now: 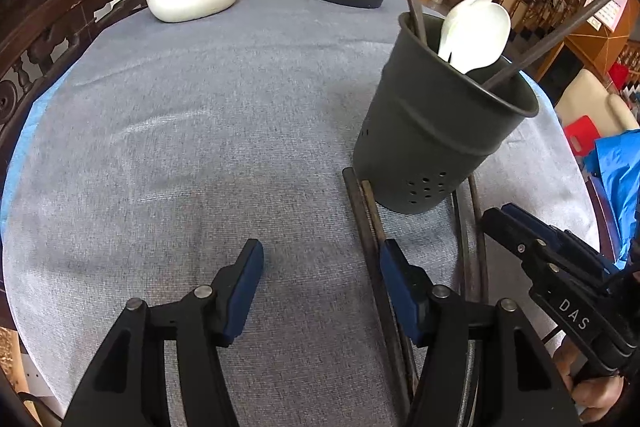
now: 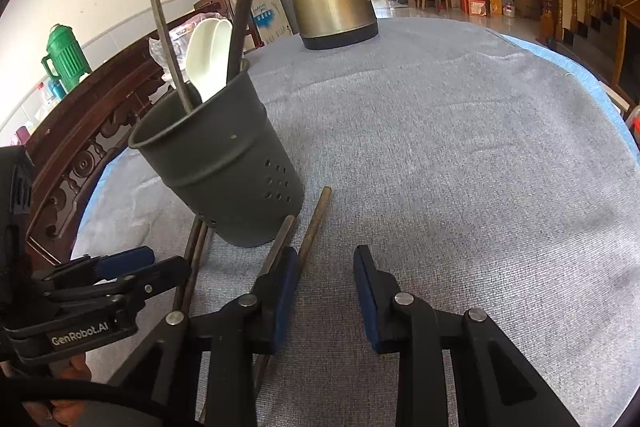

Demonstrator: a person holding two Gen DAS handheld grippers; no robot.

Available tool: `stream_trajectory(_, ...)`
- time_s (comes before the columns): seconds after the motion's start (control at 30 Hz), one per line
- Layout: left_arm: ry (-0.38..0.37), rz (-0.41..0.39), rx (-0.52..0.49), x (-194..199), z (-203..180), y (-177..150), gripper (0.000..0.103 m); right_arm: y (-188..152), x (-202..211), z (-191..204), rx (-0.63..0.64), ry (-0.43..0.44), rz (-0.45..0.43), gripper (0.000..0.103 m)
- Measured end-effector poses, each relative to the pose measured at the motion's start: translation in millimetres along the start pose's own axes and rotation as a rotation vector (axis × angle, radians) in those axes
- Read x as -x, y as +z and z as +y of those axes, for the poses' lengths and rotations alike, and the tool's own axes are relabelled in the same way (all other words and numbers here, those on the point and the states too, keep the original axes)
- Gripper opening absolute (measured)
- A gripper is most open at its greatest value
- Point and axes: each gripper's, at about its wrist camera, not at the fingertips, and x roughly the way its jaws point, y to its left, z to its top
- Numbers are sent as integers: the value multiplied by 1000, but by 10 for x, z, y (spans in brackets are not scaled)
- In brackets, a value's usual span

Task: Organize utensils

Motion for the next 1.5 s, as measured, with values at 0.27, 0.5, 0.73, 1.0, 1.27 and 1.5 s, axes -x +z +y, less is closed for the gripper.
stream_trajectory(0.27, 12, -3, -15, 72, 121, -41, 62, -7, -5, -20, -9, 10, -1, 32)
stream_trajectory(0.5, -35, 46, 59, -16, 336, 172, 62, 175, -77, -127, -87, 39, 56, 32)
stream_trajectory(0.73, -45, 67, 67, -94, 342, 378, 55, 442, -187, -24, -79, 11, 65, 22)
stream_trajectory(1.0, -24, 107, 25, -229, 254, 396, 24, 377, -382, 31, -30, -49, 155, 11)
stream_trajectory(1.27, -67, 140, 11, -162, 374, 349, 18, 334, -281, -121, -32, -67, 199, 8)
stream_trajectory(1.5, -72, 165, 55, -170, 420, 375, 27, 361, -368, 79, 72, -134, 230, 10)
